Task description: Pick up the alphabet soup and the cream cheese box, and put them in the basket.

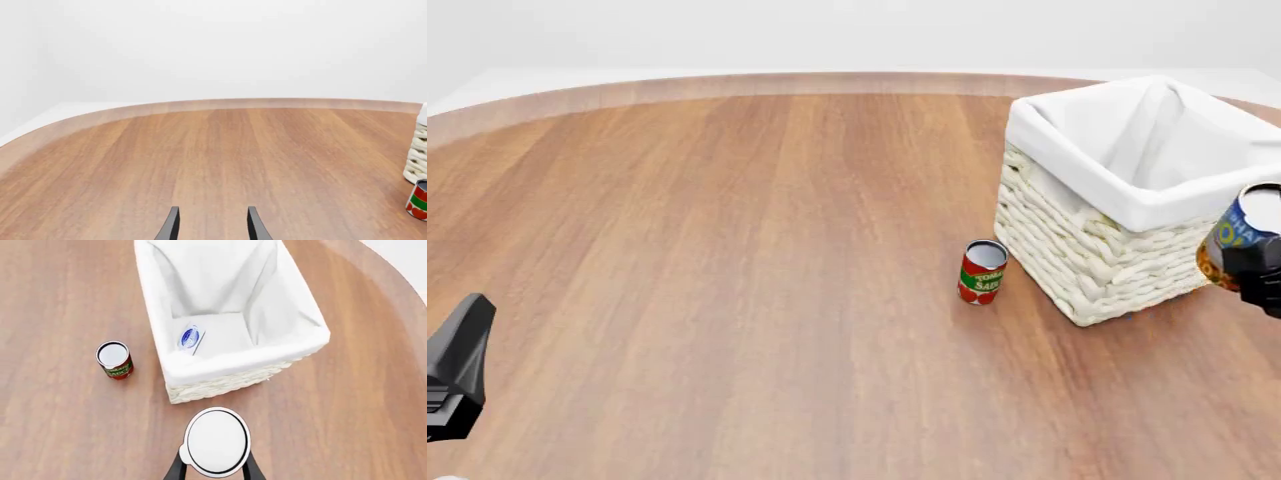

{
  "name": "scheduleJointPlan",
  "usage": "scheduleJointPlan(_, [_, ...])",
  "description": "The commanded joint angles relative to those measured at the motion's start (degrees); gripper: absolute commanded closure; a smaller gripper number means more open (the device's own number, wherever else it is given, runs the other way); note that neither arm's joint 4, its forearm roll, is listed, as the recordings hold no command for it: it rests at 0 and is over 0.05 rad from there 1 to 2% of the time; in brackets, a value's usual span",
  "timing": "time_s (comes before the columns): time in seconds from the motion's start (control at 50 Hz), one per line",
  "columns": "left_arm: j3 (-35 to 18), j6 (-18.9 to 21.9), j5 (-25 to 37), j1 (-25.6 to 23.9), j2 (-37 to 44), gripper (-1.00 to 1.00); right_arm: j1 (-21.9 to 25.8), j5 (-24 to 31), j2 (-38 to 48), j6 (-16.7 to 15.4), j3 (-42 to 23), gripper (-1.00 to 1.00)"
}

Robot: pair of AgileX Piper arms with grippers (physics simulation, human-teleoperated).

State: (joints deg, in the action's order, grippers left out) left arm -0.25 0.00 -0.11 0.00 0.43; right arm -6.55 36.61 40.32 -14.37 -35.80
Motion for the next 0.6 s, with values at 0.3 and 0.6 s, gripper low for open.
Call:
scheduleJointPlan(0.3, [0.0,0.0,0.0,0.0,0.0,-1.0,0.16,-0.02,5.42,-0.41,-9.9,1.0])
scheduleJointPlan(0.6, [0.0,0.0,0.0,0.0,0.0,-1.0,1.06,1.34,10.45,-1.33,-18.58,1.0])
